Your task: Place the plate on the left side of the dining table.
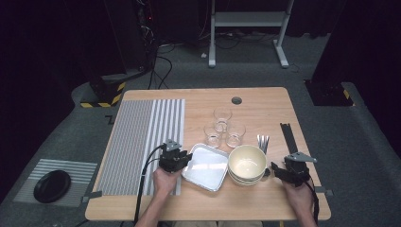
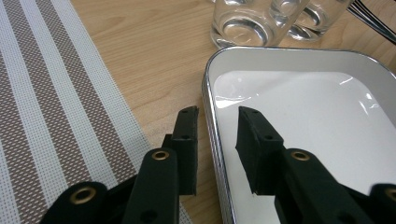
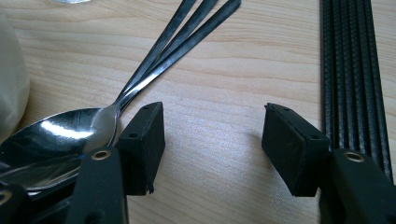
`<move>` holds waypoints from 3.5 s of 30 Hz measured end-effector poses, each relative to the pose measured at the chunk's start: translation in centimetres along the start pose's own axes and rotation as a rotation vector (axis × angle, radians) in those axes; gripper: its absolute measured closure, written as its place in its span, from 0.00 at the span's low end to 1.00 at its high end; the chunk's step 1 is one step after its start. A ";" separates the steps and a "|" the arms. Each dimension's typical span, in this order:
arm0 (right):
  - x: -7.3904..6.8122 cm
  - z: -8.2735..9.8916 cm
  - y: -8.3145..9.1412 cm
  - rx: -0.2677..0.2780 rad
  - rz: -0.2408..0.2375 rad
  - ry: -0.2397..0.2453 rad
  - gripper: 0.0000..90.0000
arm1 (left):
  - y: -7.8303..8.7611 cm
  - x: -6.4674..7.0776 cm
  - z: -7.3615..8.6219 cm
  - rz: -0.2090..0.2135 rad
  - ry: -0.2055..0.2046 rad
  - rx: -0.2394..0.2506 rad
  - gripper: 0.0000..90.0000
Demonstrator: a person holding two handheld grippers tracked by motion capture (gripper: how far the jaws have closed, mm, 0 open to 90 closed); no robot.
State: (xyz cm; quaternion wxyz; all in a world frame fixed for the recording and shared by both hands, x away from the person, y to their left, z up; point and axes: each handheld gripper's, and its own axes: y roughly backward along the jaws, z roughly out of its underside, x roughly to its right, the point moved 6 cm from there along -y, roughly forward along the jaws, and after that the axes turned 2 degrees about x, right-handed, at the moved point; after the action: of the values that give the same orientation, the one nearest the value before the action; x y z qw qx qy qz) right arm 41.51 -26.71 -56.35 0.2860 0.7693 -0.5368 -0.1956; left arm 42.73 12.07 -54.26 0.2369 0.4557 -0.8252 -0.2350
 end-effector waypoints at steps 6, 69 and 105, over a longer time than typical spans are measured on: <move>0.0 0.0 0.0 0.000 0.000 0.000 0.44 | -0.1 -0.1 0.0 0.002 0.014 0.000 0.88; -0.1 0.0 0.0 -0.003 0.001 -0.007 0.44 | -0.1 -0.6 -0.4 0.078 0.070 0.035 0.98; 0.0 0.0 0.0 0.000 0.001 0.000 0.44 | -0.3 -1.8 -0.3 0.184 0.143 0.036 0.98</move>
State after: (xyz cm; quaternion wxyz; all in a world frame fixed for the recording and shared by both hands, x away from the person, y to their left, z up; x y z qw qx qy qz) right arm 41.51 -26.71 -56.35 0.2860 0.7691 -0.5371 -0.1953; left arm 43.97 13.38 -54.51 0.3075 0.3979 -0.8486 -0.1645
